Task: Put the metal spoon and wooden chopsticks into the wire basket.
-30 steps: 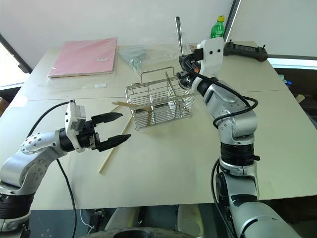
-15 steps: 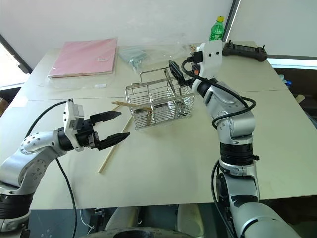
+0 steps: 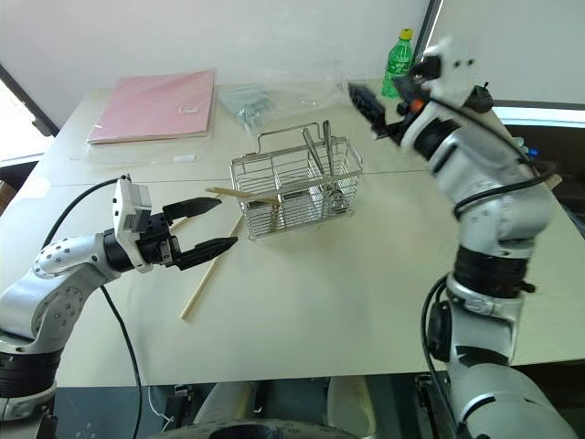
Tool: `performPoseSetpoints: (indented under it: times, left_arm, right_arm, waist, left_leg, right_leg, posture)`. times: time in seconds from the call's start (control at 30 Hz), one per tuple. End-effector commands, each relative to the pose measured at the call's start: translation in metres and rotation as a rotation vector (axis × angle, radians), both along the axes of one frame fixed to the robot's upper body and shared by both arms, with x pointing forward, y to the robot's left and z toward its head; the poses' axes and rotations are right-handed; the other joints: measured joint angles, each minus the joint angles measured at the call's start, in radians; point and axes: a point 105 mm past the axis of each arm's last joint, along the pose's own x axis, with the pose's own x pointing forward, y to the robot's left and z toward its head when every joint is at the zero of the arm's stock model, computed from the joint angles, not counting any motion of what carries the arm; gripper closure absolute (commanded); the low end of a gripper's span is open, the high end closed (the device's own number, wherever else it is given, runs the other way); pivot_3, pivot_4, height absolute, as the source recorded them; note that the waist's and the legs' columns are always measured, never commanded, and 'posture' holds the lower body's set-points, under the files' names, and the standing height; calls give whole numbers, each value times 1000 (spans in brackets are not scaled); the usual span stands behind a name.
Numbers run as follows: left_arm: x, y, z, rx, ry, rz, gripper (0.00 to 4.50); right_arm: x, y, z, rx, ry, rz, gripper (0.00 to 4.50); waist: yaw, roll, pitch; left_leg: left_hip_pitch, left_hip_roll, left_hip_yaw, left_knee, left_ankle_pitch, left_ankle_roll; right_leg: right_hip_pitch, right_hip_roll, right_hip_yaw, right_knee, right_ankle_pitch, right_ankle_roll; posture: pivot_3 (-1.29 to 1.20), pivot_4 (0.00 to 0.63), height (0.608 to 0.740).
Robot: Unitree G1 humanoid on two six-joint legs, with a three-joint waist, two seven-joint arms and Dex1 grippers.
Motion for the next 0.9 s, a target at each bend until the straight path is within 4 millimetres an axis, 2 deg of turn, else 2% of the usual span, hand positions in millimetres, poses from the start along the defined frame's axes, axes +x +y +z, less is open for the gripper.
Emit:
performPoseSetpoints:
  times: [0.03, 0.1, 0.2, 0.33, 0.43, 0.67, 0.9]
  left_arm:
    - [1, 1, 11, -12, -43, 2, 0]
    - [1, 2, 11, -12, -43, 6, 0]
    - [1, 3, 11, -9, -42, 11, 0]
    - [1, 6, 14, -10, -45, 19, 0]
    - [3, 9, 14, -9, -40, 26, 0]
    - [12, 21, 15, 34, -44, 60, 0]
    - [40, 54, 8, 91, -66, 233, 0]
  right_arm:
    - [-29, -8, 19, 27, -32, 107, 39]
    - [-39, -17, 17, 12, -33, 112, 39]
    - [-55, -32, -3, -110, -49, 84, 39]
    - [-85, -42, -55, -211, 29, 146, 39]
    - [-103, -37, -80, -270, 56, 198, 39]
    - [-127, -22, -120, -378, 79, 272, 39]
    - [-135, -10, -142, -405, 14, 233, 39]
  waist:
    - [0, 0, 0]
    - [4, 0, 0]
    - [11, -2, -1]
    - [19, -2, -1]
    - [19, -1, 0]
    - [25, -2, 0]
    - [25, -2, 0]
  left_leg:
    - [0, 0, 0, 0, 0, 0]
    - [0, 0, 0, 0, 0, 0]
    - [-1, 0, 0, 0, 0, 0]
    - [-1, 0, 1, 0, -1, 2]
    - [-1, 0, 3, 0, -1, 2]
    - [1, 2, 3, 1, -1, 1]
    - [0, 1, 2, 1, -1, 1]
  right_leg:
    - [0, 0, 0, 0, 0, -1]
    - [0, 0, 0, -1, 0, -1]
    - [2, 0, -2, -4, -1, 0]
    - [5, 0, -2, -10, 1, 3]
    - [5, -1, -1, -11, 1, 4]
    - [6, 0, -1, -11, -3, 3]
    - [6, -1, -1, -12, -1, 0]
  posture:
    - [0, 150, 709]
    - [0, 150, 709]
    - [0, 150, 709]
    - [0, 150, 709]
    - [0, 150, 709]
    - [0, 150, 709]
    - [0, 150, 709]
